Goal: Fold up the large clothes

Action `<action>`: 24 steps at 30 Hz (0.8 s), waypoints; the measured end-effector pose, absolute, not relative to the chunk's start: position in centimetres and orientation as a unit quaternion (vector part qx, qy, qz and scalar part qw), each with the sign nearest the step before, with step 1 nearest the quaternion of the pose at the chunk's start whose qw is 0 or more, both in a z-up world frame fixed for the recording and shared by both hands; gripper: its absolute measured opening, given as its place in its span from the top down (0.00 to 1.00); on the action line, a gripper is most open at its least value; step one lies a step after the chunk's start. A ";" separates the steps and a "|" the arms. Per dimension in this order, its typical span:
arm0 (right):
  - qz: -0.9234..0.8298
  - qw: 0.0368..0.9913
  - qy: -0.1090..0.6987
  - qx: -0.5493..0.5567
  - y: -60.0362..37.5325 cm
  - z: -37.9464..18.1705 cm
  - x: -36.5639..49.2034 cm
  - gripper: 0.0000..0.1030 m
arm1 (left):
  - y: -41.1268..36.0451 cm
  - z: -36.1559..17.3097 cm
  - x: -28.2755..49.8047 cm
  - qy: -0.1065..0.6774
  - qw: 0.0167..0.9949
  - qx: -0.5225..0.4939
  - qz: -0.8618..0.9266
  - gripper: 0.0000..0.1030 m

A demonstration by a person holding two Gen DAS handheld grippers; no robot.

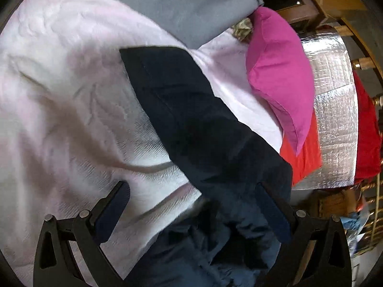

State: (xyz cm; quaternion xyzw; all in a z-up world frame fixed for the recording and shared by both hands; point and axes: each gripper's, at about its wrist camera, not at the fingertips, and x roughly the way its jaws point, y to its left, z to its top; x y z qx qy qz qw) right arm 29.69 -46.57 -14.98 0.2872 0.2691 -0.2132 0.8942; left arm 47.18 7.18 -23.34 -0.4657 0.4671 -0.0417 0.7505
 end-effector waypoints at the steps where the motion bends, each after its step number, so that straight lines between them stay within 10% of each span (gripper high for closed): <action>1: -0.211 0.895 0.269 0.287 -46.2 -15.1 30.1 0.21 | 7.2 -23.6 47.6 0.469 0.746 -0.471 -0.040 0.00; 13: -0.180 0.904 0.284 0.265 -43.6 -16.0 31.8 0.21 | 6.4 -23.3 50.1 0.464 0.728 -0.500 -0.065 0.01; 18: -0.170 0.905 0.295 0.255 -43.0 -16.6 32.9 0.21 | 4.7 -23.4 50.9 0.483 0.719 -0.491 -0.096 0.39; 24: -0.162 0.906 0.299 0.253 -42.8 -16.8 33.5 0.22 | 5.0 -24.8 51.9 0.474 0.708 -0.515 -0.095 0.53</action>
